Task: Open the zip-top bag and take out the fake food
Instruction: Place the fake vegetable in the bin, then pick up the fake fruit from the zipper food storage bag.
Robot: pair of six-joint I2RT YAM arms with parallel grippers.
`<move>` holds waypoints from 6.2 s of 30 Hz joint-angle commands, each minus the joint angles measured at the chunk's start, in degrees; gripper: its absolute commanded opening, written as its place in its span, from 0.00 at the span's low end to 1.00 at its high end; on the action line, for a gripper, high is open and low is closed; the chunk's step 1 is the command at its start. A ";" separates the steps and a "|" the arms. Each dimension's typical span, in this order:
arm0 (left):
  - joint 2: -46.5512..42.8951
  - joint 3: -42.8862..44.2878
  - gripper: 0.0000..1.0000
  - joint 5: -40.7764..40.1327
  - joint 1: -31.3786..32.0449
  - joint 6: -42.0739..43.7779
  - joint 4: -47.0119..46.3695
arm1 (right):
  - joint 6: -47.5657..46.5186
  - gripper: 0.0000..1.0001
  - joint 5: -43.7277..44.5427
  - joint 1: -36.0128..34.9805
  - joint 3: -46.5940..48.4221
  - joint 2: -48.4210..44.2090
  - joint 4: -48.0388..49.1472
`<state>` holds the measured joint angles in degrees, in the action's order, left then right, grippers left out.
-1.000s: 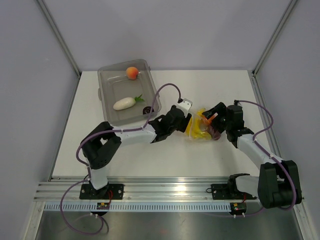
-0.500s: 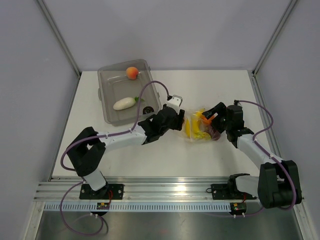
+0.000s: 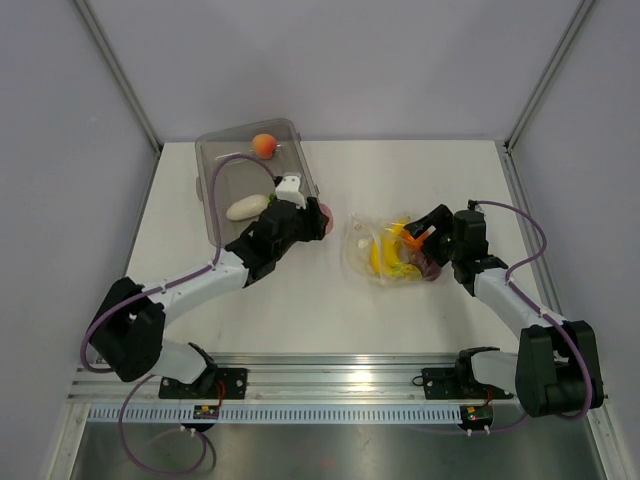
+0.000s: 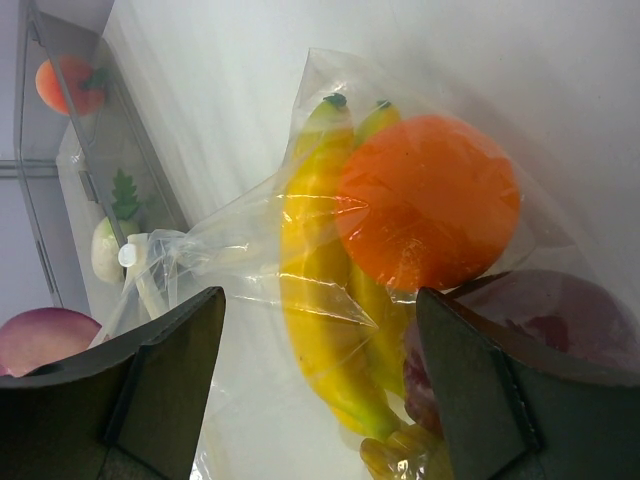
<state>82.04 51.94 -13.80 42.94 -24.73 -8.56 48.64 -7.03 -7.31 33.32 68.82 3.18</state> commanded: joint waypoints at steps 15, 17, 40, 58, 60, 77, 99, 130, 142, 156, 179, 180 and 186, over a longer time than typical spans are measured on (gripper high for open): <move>-12.17 -13.54 0.48 -7.47 -14.11 -7.08 -15.09 | -0.65 0.84 -0.36 0.28 0.87 -0.70 0.43; -11.91 -13.19 0.47 -8.08 -14.55 -7.52 -14.39 | -0.39 0.84 0.96 0.28 0.52 -1.40 0.33; -4.87 -8.88 0.46 -11.86 -19.82 -12.45 -6.21 | -0.22 0.84 1.23 0.28 -0.27 -3.07 0.77; -2.06 -8.35 0.68 -9.84 -20.44 -12.88 -6.56 | -0.48 0.84 1.05 0.37 -0.27 -3.25 0.69; -2.32 -8.44 0.74 -10.19 -20.44 -13.06 -6.30 | -0.57 0.84 1.05 0.37 -0.27 -3.43 0.86; -13.13 -15.73 0.76 -7.46 -13.43 -10.26 -14.03 | -0.39 0.84 1.23 0.37 -0.27 -4.13 0.42; -7.78 -9.67 0.72 11.34 -2.34 8.10 -13.86 | -0.57 0.85 1.84 0.28 0.08 -4.13 -0.19; 13.14 6.15 0.63 15.82 10.15 26.05 -6.65 | 1.62 0.87 3.94 0.28 1.30 -4.39 -3.09; 17.10 7.65 0.65 19.42 10.59 28.24 -9.19 | 3.83 0.93 12.56 0.28 5.97 -7.90 -17.15; 17.54 3.34 0.77 23.56 12.08 31.50 -18.78 | 0.58 0.91 9.40 0.19 7.99 -4.57 -17.33; 20.44 4.13 0.90 18.55 14.98 34.75 -21.41 | 1.45 0.90 7.29 0.28 7.81 -0.44 -15.57; 20.44 4.13 0.90 18.55 15.16 35.01 -21.59 | 1.54 0.90 5.46 0.28 7.81 -0.61 -15.40; 21.58 4.92 0.90 18.02 15.60 36.33 -22.29 | 1.63 0.92 6.14 0.11 9.13 -2.19 -18.81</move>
<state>102.98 54.81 5.30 58.15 9.63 -26.15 49.93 0.21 -7.22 39.92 67.57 -13.17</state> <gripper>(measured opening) 0.898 0.912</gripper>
